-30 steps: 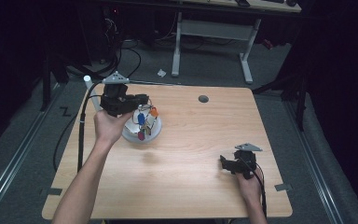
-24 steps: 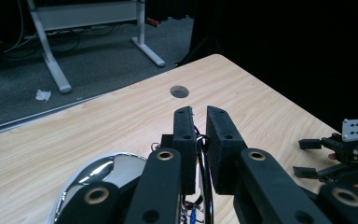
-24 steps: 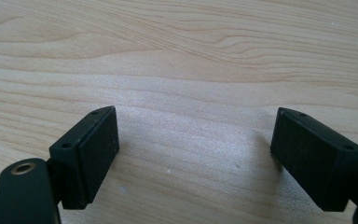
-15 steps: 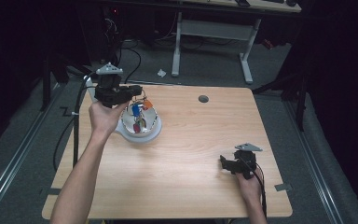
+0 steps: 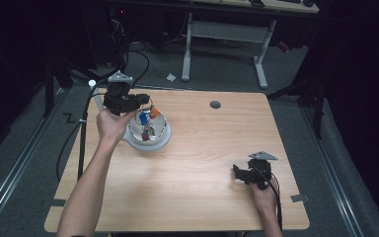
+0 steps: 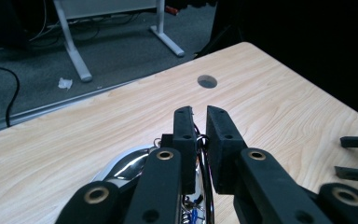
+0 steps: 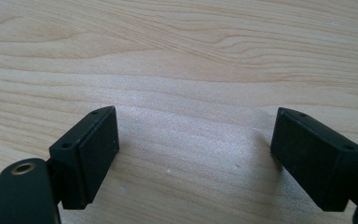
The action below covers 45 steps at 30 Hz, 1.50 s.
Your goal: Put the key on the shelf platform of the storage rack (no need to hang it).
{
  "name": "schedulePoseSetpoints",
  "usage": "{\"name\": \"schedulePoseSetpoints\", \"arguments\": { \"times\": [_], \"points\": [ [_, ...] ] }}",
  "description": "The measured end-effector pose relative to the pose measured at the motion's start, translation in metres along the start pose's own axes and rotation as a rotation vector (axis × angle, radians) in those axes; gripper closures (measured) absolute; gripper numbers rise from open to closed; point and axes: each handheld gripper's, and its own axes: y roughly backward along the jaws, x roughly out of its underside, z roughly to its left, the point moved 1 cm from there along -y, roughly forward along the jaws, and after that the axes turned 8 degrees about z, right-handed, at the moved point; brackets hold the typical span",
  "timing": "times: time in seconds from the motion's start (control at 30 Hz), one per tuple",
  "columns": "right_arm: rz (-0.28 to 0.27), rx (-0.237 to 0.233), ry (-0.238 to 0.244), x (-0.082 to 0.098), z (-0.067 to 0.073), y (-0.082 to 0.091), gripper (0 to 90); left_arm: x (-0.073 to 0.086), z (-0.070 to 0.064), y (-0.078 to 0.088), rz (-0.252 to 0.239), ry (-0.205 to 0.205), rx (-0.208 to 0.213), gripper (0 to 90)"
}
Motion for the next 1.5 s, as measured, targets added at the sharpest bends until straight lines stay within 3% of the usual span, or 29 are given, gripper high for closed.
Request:
{"name": "schedulePoseSetpoints", "arguments": {
  "times": [0.6,0.9,1.5],
  "points": [
    [0.000,0.000,0.000,0.000,0.000,0.000,15.3,0.023,0.008,-0.027,0.051,0.032,0.014,83.0],
    [0.000,0.000,0.000,0.000,0.000,0.000,15.3,0.036,0.010,-0.045,0.100,0.018,-0.013,82.9],
    [0.000,0.000,0.001,0.000,0.000,0.000,15.3,0.041,0.011,-0.067,0.152,0.002,-0.050,82.4]
  ]
}}
